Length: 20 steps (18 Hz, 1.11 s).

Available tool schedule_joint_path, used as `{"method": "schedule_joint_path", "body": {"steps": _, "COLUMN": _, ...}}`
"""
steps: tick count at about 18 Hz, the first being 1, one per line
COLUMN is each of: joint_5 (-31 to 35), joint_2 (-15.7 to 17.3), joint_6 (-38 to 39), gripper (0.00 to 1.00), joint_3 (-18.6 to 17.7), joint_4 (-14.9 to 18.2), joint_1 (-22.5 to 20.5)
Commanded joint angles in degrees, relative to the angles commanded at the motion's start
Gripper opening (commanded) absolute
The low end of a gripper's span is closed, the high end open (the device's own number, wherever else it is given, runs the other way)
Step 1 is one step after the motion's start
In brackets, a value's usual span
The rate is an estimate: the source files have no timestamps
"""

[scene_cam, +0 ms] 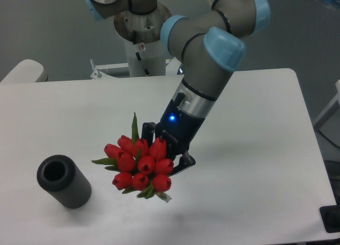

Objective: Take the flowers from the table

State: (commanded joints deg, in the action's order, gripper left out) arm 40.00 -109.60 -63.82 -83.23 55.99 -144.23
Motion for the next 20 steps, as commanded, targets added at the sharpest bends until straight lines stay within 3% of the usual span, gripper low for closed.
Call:
{"method": "schedule_joint_path", "body": {"steps": 9, "joint_5": -0.3, "joint_2": 0.7, "joint_6": 8.2, "gripper": 0.37, "joint_3": -0.1, "joint_4": -0.3, "joint_1": 1.0}}
{"method": "schedule_joint_path", "body": {"steps": 20, "joint_5": -0.1, "joint_2": 1.0, "joint_6": 8.5, "gripper": 0.37, "joint_3": -0.1, "joint_4": -0.4, "joint_1": 0.8}}
